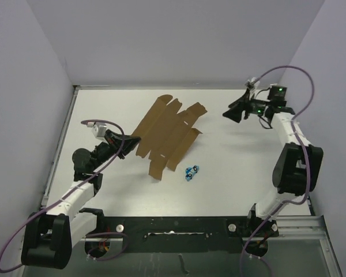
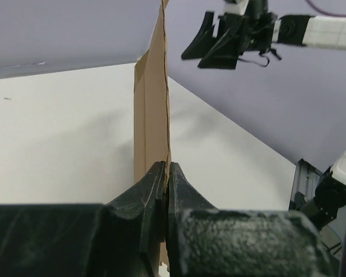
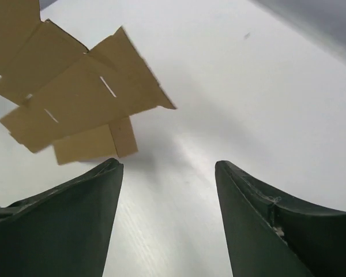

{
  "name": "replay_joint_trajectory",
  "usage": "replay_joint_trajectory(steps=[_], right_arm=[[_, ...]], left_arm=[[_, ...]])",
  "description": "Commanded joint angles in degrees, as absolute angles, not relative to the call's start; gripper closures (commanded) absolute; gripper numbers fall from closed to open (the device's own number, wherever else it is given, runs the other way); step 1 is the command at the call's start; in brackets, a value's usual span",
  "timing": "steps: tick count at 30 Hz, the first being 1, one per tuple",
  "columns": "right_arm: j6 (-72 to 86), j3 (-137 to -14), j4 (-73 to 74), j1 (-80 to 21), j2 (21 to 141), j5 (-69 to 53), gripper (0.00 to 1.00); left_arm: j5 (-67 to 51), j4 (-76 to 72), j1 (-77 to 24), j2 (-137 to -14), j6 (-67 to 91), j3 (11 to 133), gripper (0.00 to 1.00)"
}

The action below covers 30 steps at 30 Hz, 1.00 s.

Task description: Fold the paper box

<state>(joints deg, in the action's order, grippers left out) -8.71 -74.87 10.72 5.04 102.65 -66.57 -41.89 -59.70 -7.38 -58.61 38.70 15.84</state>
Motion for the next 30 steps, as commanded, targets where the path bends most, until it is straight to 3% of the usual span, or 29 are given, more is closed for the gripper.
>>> replay_joint_trajectory(steps=[1,6,11,15,19,21,30], right_arm=[[-42.7,-79.1,33.1,9.3,91.8,-68.9,0.31],[-57.9,-81.8,38.7,3.8,84.5,-71.2,0.14],[-63.3,-91.1,48.3,-0.1,85.2,-74.1,0.16],[-60.3,-95.0,49.3,-0.1,85.4,-73.0,0.35],[-55.0,-94.2,45.9,-2.6,85.0,-70.6,0.67],[-52.5,-92.3,42.8,-4.9,85.1,-67.9,0.78],[-55.0,-87.3,41.3,-10.5,85.7,-64.1,0.82]], left_arm=[[-50.4,-56.3,-6.3,-56.9,35.4,24.2,1.0],[-59.3,-51.2,-4.2,-59.8,36.1,34.8,1.0],[-68.8,-55.3,-1.8,-65.2,42.5,41.8,1.0],[-71.4,-60.9,-1.1,-67.6,47.8,43.2,1.0],[-71.7,-64.5,-1.5,-69.2,50.2,43.4,1.0],[-71.8,-67.3,-1.6,-69.9,52.2,43.3,1.0],[-72.6,-70.2,-2.2,-70.1,54.5,42.9,1.0]])
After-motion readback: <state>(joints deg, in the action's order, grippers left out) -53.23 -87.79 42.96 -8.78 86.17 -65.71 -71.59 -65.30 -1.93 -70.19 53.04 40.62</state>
